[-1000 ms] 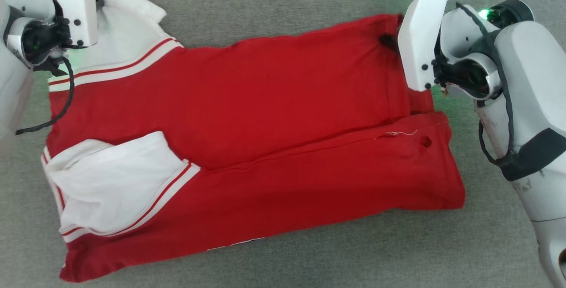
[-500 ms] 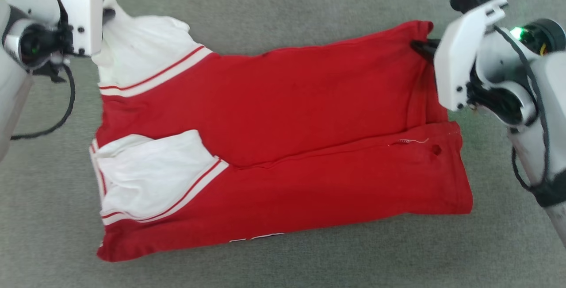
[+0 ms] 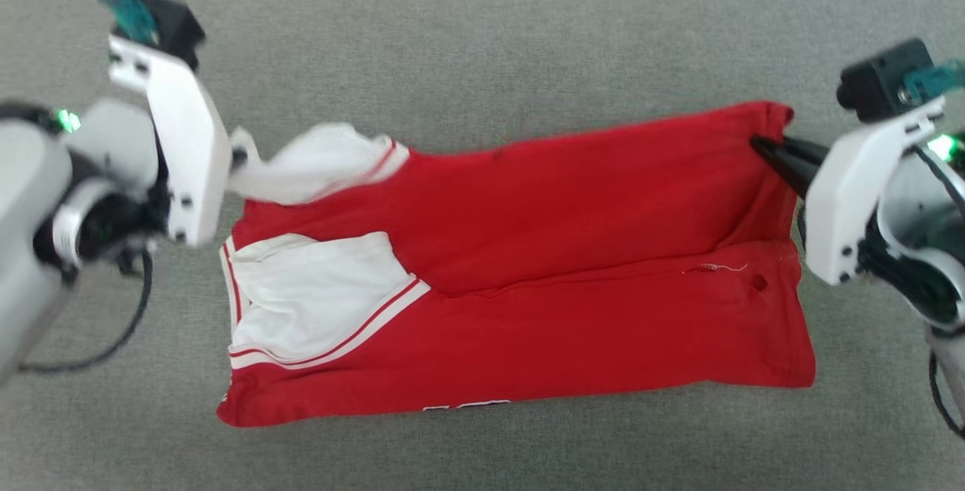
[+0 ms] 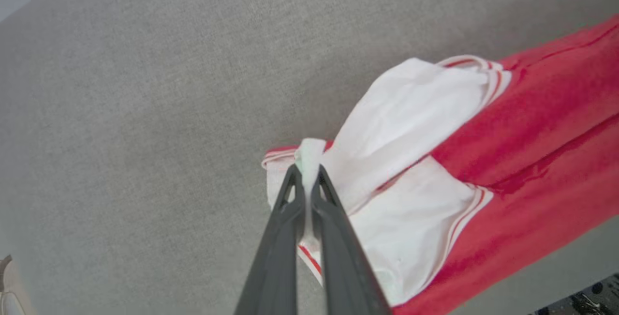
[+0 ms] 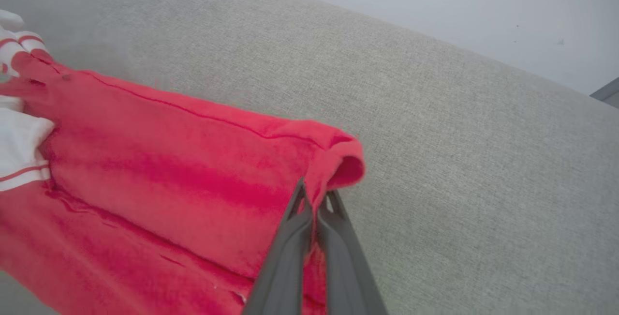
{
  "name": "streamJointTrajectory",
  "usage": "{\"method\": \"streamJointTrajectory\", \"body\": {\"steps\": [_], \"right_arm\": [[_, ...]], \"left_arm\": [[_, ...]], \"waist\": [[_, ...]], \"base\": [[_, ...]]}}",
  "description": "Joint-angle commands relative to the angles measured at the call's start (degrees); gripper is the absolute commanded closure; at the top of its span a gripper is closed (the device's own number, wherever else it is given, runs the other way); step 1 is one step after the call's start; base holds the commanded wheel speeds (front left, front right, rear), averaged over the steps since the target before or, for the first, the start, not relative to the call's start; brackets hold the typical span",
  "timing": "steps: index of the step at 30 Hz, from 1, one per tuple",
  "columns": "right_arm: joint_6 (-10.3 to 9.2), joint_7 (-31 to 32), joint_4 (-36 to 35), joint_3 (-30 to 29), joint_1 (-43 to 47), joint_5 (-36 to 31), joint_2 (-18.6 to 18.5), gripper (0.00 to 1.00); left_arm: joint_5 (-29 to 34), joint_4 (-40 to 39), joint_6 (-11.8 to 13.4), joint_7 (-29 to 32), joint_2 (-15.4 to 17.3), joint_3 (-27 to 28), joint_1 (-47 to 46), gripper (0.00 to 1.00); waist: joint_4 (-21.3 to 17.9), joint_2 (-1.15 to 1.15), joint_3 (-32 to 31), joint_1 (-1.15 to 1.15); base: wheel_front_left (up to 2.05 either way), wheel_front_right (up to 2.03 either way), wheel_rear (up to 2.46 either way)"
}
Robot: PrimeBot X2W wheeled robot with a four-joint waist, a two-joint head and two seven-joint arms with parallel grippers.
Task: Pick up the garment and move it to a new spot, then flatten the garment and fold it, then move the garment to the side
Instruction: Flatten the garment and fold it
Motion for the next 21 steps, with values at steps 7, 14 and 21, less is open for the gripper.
{"method": "streamJointTrajectory", "body": {"steps": [7, 14, 21], "right_arm": [[-0.02, 3.7, -8.9, -4.3, 10.8, -0.6, -1.0, 1.0], [-0.02, 6.6, -9.6, -6.5, 18.2, -1.3, 0.8, 1.0], [-0.02, 5.2, -6.0, -5.2, 18.7, -3.0, 2.6, 0.0]], "left_arm": [[-2.2, -19.0, 9.6, 0.4, 7.8, -0.6, 10.7, 1.0], [-4.5, -21.8, 12.8, -1.6, 8.6, -2.2, 18.1, 1.0], [-5.8, -14.3, 11.2, -4.6, 5.0, -2.8, 21.1, 1.0]], "waist": [[1.1, 0.0, -0.5, 0.0], [1.3, 0.0, -0.3, 0.0], [0.8, 0.0, -0.2, 0.0]], "base": [[0.0, 0.0, 0.0], [0.0, 0.0, 0.0], [0.0, 0.0, 0.0]]}}
